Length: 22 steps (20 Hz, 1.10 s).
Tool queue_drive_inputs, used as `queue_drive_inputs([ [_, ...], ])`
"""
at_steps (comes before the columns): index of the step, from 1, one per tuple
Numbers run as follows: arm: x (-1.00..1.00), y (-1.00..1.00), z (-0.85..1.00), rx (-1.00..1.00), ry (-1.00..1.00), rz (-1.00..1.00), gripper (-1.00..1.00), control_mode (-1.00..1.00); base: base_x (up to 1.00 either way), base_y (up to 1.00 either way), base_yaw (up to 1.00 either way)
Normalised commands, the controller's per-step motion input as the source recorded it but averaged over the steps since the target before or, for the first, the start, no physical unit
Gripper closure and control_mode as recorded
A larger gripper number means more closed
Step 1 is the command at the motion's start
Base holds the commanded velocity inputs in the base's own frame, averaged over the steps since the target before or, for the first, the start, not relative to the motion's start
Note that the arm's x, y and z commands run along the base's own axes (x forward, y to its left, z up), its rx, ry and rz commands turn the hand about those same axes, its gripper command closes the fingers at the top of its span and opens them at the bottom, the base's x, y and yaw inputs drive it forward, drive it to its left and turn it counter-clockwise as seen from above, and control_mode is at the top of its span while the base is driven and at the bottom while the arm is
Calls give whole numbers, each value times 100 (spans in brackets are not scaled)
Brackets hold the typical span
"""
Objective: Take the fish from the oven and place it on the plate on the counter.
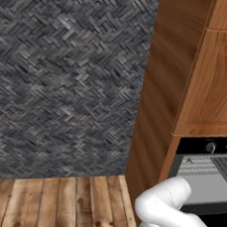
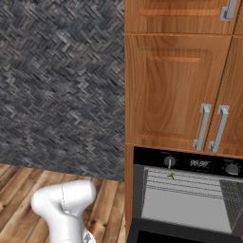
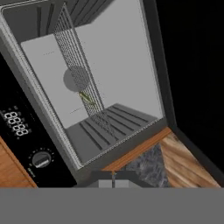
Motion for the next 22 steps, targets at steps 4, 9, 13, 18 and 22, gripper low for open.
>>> queue_drive_inputs([
  [4, -3, 0, 100, -1, -8, 0, 100, -100, 0, 0, 0],
  [9, 12, 6, 100, -3, 3, 0, 100, -100, 0, 0, 0],
  [13, 38, 16, 91, -4, 8, 0, 100, -100, 0, 0, 0],
  [18, 56, 23, 60, -3, 13, 0, 100, -100, 0, 0, 0],
  [22, 98, 30, -5, 0, 20, 2, 100, -100, 0, 0, 0],
])
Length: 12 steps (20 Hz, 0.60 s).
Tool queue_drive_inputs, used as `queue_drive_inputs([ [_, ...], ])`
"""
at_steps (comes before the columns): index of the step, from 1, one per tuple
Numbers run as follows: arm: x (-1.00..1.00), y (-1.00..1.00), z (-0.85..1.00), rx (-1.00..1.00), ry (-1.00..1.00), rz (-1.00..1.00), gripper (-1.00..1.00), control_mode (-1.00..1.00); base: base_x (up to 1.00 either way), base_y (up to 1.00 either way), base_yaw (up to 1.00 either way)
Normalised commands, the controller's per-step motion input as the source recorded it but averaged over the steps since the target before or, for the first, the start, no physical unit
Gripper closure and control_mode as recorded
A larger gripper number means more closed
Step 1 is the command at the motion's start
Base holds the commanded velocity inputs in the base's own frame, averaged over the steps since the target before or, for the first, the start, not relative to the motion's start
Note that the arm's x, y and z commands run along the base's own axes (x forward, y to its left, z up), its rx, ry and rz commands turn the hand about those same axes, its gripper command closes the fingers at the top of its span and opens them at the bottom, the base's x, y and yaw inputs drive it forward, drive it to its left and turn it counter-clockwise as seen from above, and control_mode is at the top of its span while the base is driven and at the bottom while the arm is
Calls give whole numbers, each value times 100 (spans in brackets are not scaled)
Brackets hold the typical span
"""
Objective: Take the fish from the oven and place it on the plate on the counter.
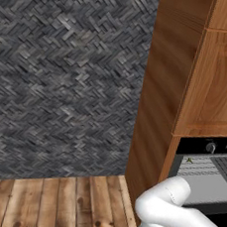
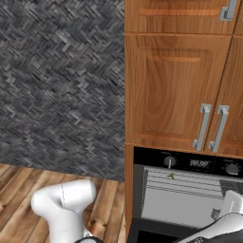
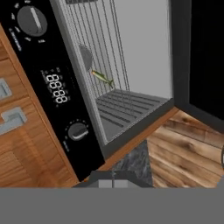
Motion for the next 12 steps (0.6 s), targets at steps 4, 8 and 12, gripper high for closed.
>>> queue_drive_inputs([
  [4, 85, 21, -22, 0, 1, 0, 100, -100, 0, 0, 0],
  [8, 56, 20, -60, 6, -5, 0, 100, -100, 0, 0, 0],
  [12, 33, 7, -83, 20, -8, 0, 100, -100, 0, 0, 0],
])
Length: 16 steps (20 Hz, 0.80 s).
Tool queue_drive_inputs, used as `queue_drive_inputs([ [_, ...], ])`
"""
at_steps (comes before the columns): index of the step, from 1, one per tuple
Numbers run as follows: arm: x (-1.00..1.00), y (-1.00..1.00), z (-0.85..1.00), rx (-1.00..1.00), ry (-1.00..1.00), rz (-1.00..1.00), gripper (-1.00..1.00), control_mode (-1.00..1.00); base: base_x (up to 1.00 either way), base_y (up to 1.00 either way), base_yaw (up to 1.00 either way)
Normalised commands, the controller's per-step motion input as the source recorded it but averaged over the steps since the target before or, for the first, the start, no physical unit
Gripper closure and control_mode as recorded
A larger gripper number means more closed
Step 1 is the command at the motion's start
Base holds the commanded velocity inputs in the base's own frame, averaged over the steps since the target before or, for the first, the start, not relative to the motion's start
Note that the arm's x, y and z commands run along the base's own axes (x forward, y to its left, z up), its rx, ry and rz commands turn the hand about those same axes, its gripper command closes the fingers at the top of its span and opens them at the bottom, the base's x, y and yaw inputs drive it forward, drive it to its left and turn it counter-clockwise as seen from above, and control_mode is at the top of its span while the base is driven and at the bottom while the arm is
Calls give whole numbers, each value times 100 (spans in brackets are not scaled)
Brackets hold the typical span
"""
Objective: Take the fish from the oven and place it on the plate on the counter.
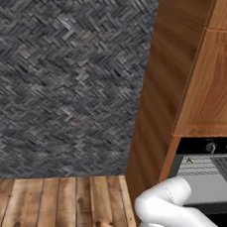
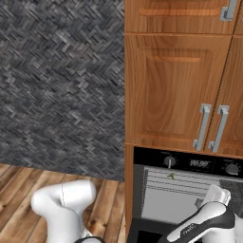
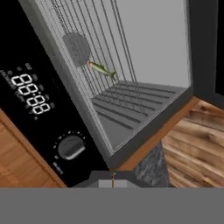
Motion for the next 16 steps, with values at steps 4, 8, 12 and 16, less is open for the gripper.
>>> queue_drive_inputs([
  [4, 13, 0, -91, 30, -14, -1, 100, -100, 0, 0, 0],
  [8, 14, 0, -77, 31, -17, -4, -100, -100, 0, 0, 0],
  [12, 42, 0, -60, 21, -3, -4, -100, -100, 0, 0, 0],
  [16, 65, 0, -61, 12, 0, -1, -100, -100, 0, 0, 0],
])
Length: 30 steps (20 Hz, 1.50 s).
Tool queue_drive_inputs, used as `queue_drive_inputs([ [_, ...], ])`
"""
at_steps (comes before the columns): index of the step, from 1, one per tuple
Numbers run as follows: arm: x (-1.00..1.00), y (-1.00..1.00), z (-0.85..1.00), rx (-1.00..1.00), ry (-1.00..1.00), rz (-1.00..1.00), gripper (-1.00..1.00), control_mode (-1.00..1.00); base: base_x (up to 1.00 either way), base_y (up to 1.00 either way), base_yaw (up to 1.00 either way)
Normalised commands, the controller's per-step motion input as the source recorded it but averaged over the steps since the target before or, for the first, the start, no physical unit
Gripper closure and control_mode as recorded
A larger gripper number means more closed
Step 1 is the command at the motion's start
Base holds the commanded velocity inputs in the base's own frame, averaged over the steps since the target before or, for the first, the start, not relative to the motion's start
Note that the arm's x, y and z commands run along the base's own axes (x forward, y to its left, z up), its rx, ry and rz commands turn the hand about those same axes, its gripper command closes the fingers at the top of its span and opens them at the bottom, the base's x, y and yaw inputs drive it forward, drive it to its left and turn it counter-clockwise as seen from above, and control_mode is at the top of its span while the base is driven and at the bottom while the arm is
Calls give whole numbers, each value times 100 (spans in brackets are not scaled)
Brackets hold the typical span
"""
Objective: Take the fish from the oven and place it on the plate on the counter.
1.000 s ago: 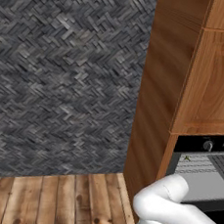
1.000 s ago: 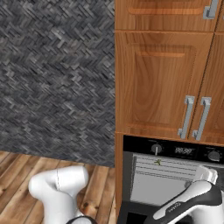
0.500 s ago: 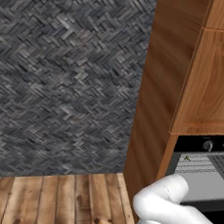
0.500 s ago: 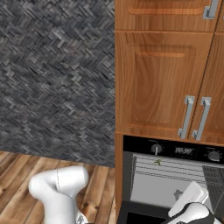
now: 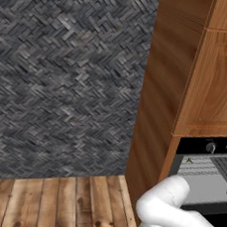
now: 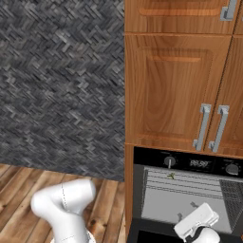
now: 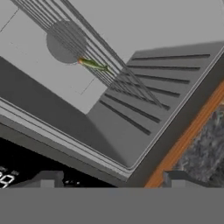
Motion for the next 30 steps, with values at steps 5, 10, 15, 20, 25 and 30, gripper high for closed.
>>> queue_drive_inputs([
  [5, 78, -7, -85, 12, 0, -2, -100, -100, 0, 0, 0],
  [10, 60, -38, -90, 19, 0, -5, -100, -100, 0, 0, 0],
  [15, 40, -38, -48, 9, -1, -4, -100, -100, 0, 0, 0],
  [20, 43, -39, -31, 0, 0, -3, -100, -100, 0, 0, 0],
  [25, 30, -41, -21, 0, 0, 0, -100, -100, 0, 0, 0],
  [30, 22, -27, -38, 0, 0, 0, -100, -100, 0, 0, 0],
])
